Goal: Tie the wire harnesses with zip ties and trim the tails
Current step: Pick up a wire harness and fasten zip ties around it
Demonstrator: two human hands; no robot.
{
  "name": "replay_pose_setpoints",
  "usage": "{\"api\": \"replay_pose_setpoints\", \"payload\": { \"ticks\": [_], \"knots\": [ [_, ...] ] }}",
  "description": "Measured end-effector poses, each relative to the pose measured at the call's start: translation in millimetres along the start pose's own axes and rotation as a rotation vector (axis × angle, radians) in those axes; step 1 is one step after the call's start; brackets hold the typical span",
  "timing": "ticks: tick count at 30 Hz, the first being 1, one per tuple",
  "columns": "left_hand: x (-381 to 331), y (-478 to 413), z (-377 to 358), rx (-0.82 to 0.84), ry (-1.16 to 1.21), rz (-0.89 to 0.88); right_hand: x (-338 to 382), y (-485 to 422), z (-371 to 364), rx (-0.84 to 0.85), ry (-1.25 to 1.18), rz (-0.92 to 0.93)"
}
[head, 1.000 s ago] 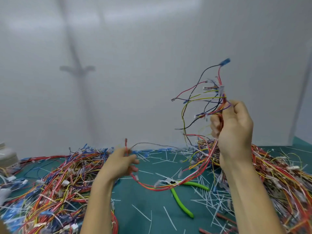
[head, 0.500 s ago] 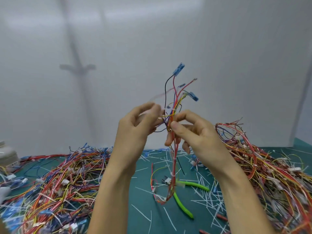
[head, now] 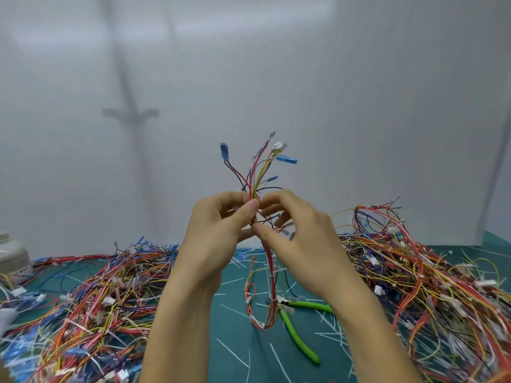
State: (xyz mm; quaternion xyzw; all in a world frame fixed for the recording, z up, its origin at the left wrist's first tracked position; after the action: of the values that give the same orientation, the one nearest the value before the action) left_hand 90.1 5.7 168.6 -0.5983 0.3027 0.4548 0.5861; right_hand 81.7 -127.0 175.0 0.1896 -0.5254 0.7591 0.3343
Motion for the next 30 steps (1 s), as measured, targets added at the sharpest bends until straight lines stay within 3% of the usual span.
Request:
{"api": "replay_pose_setpoints", "payload": {
  "ticks": [6, 11, 22, 30],
  "knots": [
    [-1.4, 1.1, -1.7, 0.029, 0.200, -0.002, -0.2, -0.4, -3.7, 0.005, -0.230, -0.040],
    [-16.2, 2.9, -1.5, 0.006, 0.194, -0.106, 5.6, -1.9, 5.5, -0.053, -0.418, -0.027],
    [-42.9, 15.0, 20.9, -0.192, 0.166, -0.203, 8.5, 0.4, 16.8, -0.112, -0.723, -0.073],
    [-25.5, 12.9, 44.6, -0.337, 0.308, -0.125, -5.3, 1.0, 22.5, -0.160, -0.848, -0.154]
  ]
}}
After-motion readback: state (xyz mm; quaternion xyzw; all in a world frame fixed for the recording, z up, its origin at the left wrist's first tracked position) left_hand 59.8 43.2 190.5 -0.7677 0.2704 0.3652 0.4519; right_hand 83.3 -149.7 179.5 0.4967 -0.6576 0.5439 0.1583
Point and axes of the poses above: each hand's wrist, its own y-axis away from the middle knuckle, its own z-axis out of the back of the hand, x = y × z, the point moved 10 cm from there along -y, towards the middle knuckle, and after that the axes turned 9 degrees about -y, right-handed, at the moved point
